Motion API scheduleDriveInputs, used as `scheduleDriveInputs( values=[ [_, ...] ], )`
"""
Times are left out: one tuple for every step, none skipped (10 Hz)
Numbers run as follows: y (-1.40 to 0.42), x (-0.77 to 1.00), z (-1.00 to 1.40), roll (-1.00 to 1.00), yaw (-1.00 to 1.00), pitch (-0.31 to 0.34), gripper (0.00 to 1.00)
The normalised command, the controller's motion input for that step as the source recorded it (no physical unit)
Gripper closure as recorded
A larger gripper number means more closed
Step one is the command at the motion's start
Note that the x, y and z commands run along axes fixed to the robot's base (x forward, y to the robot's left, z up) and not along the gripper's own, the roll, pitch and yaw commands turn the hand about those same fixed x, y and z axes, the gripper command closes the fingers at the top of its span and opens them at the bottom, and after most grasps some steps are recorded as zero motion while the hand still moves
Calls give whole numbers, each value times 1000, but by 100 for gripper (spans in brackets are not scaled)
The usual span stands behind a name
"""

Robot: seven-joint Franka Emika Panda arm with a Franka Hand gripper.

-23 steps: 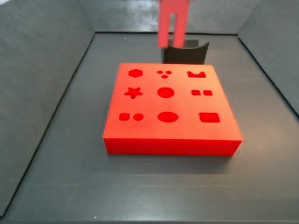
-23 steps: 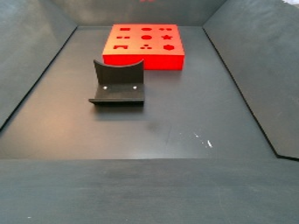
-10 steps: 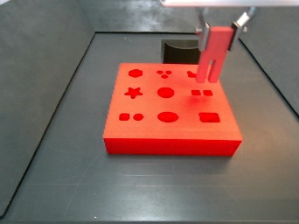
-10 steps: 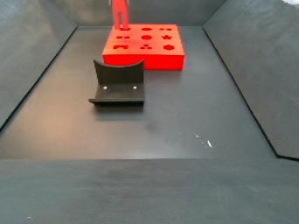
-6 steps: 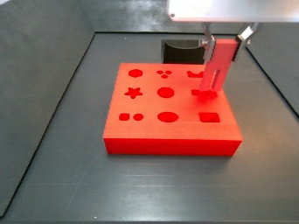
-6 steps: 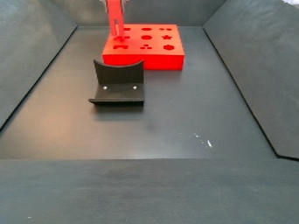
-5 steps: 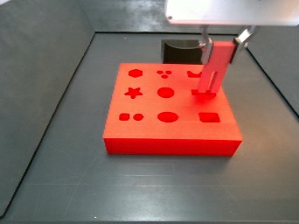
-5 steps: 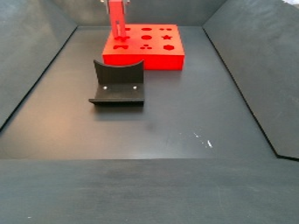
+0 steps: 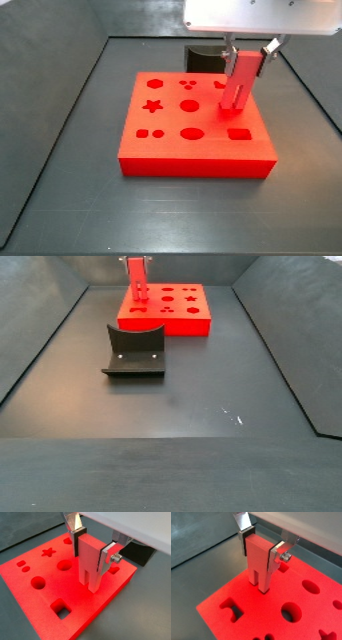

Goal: Insert the double-square object.

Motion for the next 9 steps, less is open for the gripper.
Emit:
scheduleDriveInputs(
  values=[
    [94, -14, -234, 0, -29, 0, 100],
    [0, -54, -280, 0, -60, 0, 100],
    [0, 0, -391, -14, -26, -36, 100],
    [0, 23, -520, 11, -34, 0, 100],
    [0, 131, -703, 13, -31, 0, 100],
    [0, 34, -740, 21, -34, -33, 100],
    [0, 0, -626, 0, -51, -49, 100],
    [0, 0, -266, 0, -83, -14, 100],
    [0, 0, 0, 0, 0, 0, 100]
  ],
)
